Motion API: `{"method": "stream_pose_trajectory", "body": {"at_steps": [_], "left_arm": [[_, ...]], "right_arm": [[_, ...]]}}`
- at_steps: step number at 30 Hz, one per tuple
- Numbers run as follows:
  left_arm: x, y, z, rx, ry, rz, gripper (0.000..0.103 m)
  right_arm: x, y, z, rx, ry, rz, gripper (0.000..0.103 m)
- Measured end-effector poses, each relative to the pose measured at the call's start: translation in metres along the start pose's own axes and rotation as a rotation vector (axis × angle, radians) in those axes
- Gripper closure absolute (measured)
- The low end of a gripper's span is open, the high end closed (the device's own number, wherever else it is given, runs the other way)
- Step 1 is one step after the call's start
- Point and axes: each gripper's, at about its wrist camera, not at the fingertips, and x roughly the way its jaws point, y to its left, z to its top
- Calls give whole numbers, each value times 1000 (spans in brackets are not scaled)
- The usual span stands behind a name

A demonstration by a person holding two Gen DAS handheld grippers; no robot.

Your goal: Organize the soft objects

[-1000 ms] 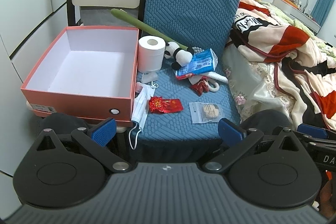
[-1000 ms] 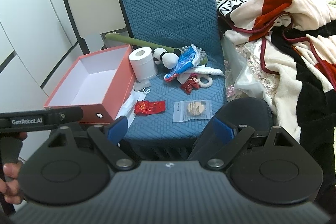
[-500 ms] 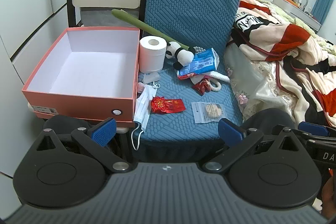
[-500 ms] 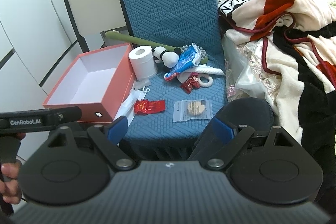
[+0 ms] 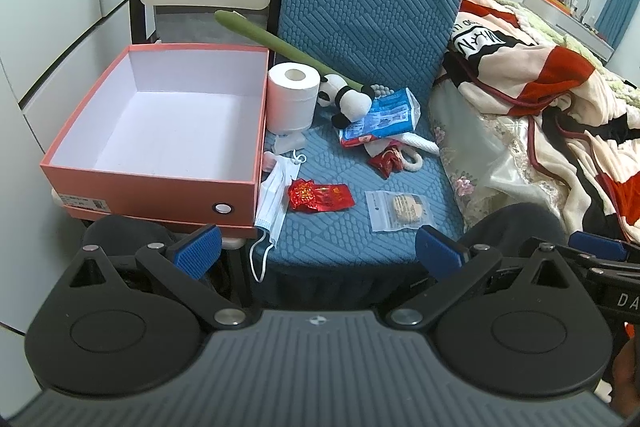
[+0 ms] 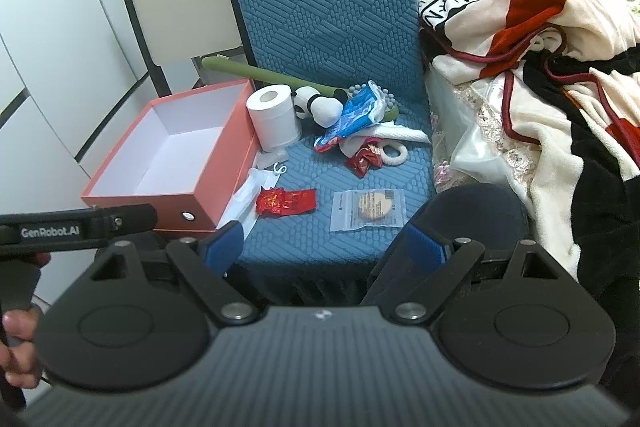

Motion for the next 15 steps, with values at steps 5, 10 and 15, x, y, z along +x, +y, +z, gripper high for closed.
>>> {"method": "stream_pose_trajectory", "body": {"at_steps": [5, 10, 15], "left_arm": [[0, -1, 0, 8, 0, -2, 0], [-3, -1, 0, 2, -9, -3, 0], [-5, -1, 1, 0, -13, -8, 0]], "right_arm": [[-2, -1, -1, 8, -6, -2, 14], [-2, 0, -3, 1, -4, 0, 14], [-4, -1, -2, -1, -9, -1, 14]]}}
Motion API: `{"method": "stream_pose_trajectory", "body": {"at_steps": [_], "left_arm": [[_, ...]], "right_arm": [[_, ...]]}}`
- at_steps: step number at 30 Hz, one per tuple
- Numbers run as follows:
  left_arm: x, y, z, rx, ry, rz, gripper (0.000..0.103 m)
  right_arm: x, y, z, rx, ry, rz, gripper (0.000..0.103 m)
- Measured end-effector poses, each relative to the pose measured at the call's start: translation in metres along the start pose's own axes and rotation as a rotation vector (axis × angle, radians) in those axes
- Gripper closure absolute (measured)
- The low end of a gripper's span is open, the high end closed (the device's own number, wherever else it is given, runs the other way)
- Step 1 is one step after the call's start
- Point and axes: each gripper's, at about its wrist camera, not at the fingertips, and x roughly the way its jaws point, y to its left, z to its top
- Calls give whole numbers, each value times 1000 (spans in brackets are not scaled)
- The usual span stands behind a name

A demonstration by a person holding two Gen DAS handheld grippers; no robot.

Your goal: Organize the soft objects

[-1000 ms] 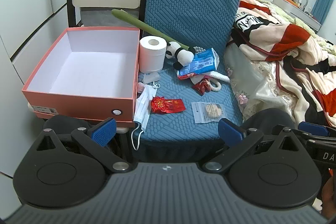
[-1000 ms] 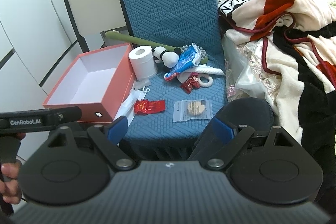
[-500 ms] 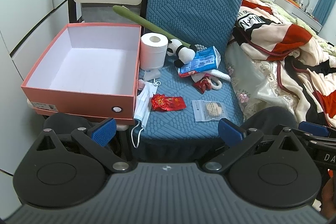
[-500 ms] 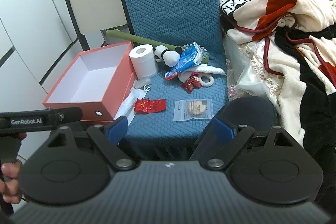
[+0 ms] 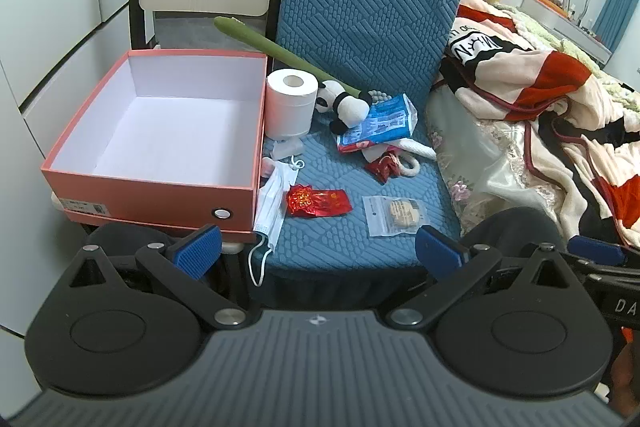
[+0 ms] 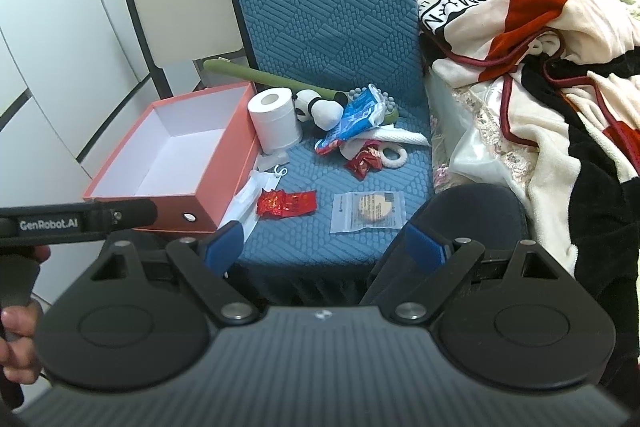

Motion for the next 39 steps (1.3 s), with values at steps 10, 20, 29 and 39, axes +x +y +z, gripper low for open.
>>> {"method": "stream_pose_trajectory", "body": {"at_steps": [10, 20, 29, 39], "left_arm": [[2, -1, 3, -1, 8, 1, 0], [34, 5, 2, -3, 48, 18, 0], [90, 17, -4, -3, 78, 32, 0], [135, 42, -20, -30, 86, 69, 0]], "right_arm": [[5, 2, 2, -5, 14, 0, 14], [37, -10, -2, 25, 20, 23, 14], [97, -26, -8, 69, 11, 69, 14], [165, -33, -13, 112, 15, 137, 14]]}}
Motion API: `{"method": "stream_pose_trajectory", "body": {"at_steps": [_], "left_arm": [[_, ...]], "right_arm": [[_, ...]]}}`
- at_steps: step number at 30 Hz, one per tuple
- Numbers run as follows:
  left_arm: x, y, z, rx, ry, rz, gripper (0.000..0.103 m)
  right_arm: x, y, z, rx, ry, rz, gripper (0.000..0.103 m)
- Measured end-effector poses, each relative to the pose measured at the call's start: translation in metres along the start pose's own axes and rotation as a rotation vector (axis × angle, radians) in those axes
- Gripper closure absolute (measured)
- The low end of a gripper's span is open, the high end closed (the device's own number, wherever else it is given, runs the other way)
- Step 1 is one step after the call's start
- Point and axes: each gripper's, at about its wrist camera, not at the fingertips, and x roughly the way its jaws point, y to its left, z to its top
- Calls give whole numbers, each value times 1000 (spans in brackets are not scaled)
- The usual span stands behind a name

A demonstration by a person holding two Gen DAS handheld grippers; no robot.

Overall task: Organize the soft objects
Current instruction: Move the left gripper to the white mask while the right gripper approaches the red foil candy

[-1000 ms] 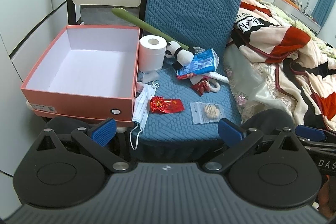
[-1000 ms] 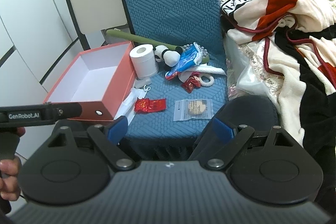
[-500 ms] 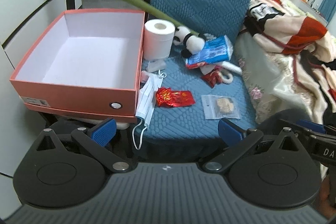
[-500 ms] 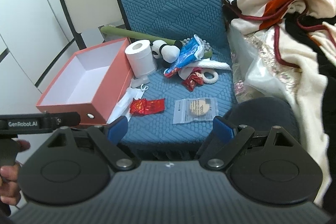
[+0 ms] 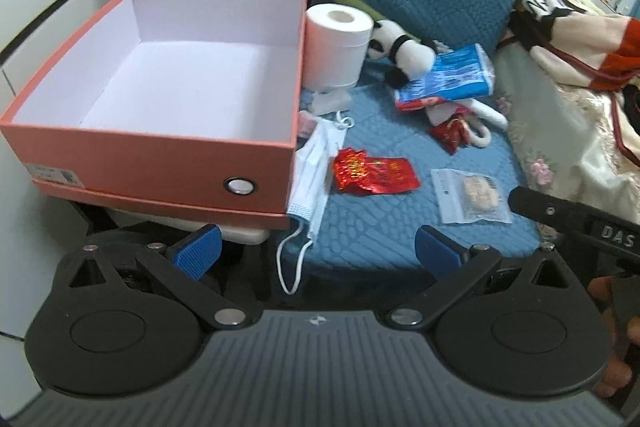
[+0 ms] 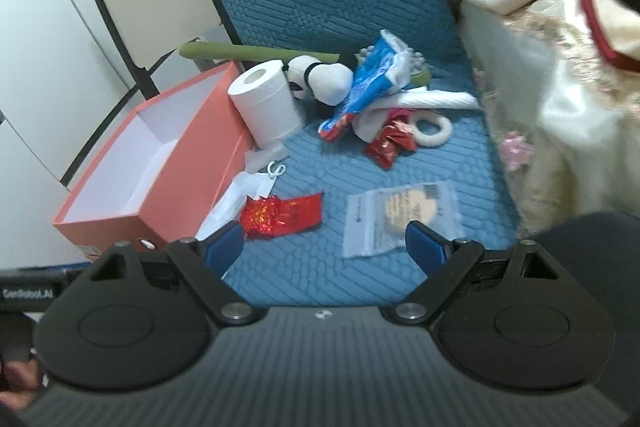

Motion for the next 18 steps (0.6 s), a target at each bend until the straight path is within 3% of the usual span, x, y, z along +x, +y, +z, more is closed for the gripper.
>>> {"method": "stream_pose_trajectory", "body": {"at_steps": [12, 18], "left_arm": [[40, 11, -9, -40, 16, 19, 0], [57, 6, -14, -15, 12, 40, 0]], "right_arm": [[56, -15, 15, 72, 56, 98, 14], [84, -12, 24, 58, 110, 177, 33]]}}
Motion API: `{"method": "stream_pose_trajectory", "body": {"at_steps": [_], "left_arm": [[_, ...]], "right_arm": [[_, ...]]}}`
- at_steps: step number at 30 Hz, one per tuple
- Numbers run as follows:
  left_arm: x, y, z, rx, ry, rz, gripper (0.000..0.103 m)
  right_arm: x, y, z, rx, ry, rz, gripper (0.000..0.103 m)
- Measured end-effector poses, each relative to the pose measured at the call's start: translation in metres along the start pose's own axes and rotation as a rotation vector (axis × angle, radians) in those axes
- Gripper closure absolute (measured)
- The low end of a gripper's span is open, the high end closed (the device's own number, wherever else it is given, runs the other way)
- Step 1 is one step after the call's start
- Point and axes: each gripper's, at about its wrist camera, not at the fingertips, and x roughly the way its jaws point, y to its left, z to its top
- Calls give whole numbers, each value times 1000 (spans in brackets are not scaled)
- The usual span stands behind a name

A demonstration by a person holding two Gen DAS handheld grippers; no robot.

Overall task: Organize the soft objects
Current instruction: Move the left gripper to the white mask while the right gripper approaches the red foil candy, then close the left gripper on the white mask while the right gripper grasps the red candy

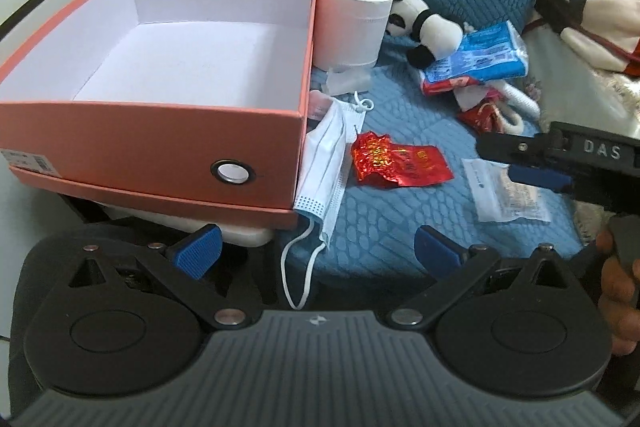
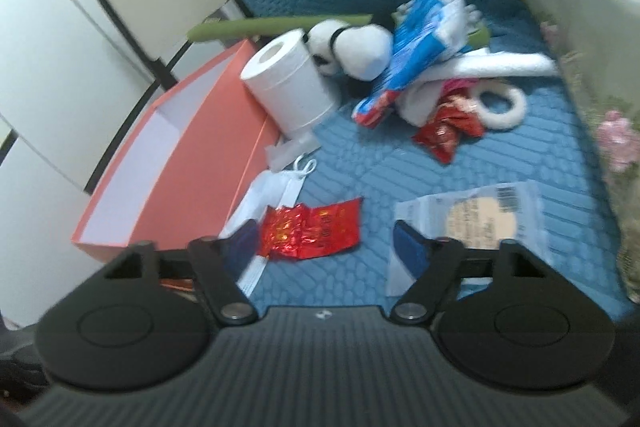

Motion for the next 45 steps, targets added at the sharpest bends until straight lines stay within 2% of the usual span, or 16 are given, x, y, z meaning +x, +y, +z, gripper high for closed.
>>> {"method": "stream_pose_trajectory", "body": {"at_steps": [3, 7, 9, 11, 17, 19, 21, 25, 27, 29, 33, 36, 39, 40, 45], "left_arm": [[10, -2, -1, 6, 1, 27, 3], [26, -1, -1, 2, 16, 51, 12], [32, -2, -1, 0, 19, 59, 21], [37, -2, -1, -7, 21, 59, 28], [47, 0, -2, -53, 24, 45, 54], [47, 1, -2, -61, 13, 44, 56], [46, 2, -3, -72, 13, 48, 65], [50, 8, -3, -117, 28, 37, 75], [51, 10, -4, -130, 30, 32, 87], [53, 12, -5, -149, 34, 27, 95], [50, 11, -4, -163, 26, -1, 98], [48, 7, -3, -159, 14, -21, 99], [48, 5, -4, -167, 22, -38, 99], [48, 5, -4, -170, 23, -44, 99], [46, 3, -5, -188, 33, -86, 99]], "right_arm": [[17, 3, 2, -30, 51, 15, 41], [38, 5, 7, -68, 107, 24, 42], [46, 6, 8, -82, 118, 33, 43], [53, 9, 10, -110, 126, 43, 48], [76, 20, 14, -176, 164, 88, 48], [84, 25, 13, -207, 183, 84, 48], [91, 30, 11, -237, 195, 75, 48], [100, 39, 7, -304, 204, 61, 48], [102, 43, 6, -342, 193, 47, 49], [102, 45, 4, -367, 190, 46, 49], [102, 50, -1, -427, 189, 39, 49], [101, 54, -3, -462, 188, 43, 56], [100, 53, -2, -453, 177, 48, 61], [100, 53, -1, -451, 171, 42, 67], [94, 52, 2, -424, 166, 37, 72]]}}
